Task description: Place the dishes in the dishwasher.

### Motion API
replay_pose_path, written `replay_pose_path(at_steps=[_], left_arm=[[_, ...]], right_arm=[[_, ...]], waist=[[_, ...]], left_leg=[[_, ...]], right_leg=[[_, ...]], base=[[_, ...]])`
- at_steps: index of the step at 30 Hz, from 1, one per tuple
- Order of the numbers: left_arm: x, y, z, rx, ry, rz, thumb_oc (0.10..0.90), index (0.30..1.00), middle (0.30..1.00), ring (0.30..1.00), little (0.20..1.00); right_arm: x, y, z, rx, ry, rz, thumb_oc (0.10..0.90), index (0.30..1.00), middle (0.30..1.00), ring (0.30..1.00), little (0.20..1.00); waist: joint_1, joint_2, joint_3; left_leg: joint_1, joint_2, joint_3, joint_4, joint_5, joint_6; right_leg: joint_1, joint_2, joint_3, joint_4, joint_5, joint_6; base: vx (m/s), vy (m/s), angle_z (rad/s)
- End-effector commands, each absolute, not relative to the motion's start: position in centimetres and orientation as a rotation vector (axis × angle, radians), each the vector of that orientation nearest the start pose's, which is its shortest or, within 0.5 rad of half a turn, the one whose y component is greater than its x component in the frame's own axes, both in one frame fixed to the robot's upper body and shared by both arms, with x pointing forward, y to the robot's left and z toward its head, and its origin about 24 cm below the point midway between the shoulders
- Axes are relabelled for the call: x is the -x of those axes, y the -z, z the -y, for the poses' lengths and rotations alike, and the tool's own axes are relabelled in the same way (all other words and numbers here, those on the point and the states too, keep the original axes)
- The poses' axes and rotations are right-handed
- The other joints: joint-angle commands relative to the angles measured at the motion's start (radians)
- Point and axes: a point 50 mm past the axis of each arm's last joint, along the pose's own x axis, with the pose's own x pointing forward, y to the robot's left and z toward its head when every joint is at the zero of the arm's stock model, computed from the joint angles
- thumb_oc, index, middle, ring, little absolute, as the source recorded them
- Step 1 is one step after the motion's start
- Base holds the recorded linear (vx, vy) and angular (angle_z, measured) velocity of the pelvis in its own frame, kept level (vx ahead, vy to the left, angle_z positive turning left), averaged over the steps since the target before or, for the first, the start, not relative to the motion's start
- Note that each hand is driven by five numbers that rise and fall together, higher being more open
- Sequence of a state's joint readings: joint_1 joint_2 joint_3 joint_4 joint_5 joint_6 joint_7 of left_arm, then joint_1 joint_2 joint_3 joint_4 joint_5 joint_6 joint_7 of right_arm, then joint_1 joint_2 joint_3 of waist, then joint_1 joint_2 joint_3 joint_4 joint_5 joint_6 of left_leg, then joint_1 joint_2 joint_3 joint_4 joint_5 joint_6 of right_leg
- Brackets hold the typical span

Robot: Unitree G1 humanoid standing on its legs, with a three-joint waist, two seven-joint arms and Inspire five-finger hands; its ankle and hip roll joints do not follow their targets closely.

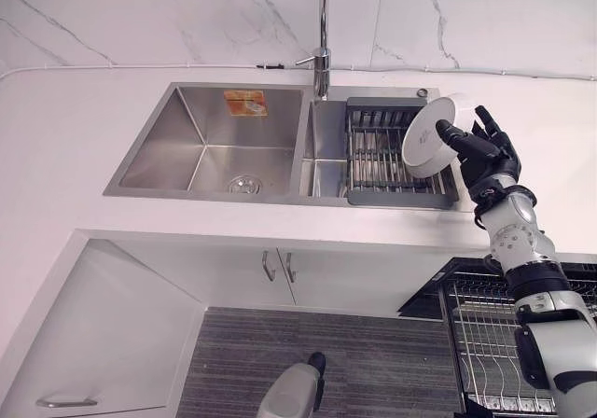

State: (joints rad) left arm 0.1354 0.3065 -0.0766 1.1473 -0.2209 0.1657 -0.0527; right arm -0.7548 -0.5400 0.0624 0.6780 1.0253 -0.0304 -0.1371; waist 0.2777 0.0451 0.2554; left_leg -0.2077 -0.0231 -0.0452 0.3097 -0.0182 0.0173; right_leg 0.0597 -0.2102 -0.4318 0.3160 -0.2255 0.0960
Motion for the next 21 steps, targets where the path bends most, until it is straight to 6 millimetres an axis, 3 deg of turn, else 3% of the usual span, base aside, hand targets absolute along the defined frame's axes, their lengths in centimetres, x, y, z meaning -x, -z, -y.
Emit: replay_pose_path(at_steps=[1, 21], left_arm=[[-0.8, 15.2, -29.0, -0.178, -0.252, -1.49, 0.8, 0.9, 0.9, 0.9, 0.9], [-1.7, 15.2, -29.2, -0.197, -0.279, -1.455, 0.8, 0.9, 0.9, 0.9, 0.9]], right_arm=[[-37.6, -22.1, 26.1, -0.554, 0.173, 0.426, 0.8, 0.9, 0.9, 0.9, 0.9], [-38.0, -19.7, 24.7, -0.677, 0.219, 0.379, 0.8, 0.9, 0.9, 0.9, 0.9]], waist=[[0.01, 0.001, -0.048], [0.009, 0.016, -0.036]], left_leg=[[0.028, 0.003, -0.052, -0.01, -0.141, -0.025], [0.022, 0.007, -0.042, -0.01, -0.133, -0.02]], right_leg=[[0.007, -0.016, 0.037, -0.016, -0.016, 0.034], [0.004, -0.023, 0.05, -0.016, -0.006, 0.04]], base=[[0.0, 0.0, 0.0], [0.0, -0.005, -0.02]])
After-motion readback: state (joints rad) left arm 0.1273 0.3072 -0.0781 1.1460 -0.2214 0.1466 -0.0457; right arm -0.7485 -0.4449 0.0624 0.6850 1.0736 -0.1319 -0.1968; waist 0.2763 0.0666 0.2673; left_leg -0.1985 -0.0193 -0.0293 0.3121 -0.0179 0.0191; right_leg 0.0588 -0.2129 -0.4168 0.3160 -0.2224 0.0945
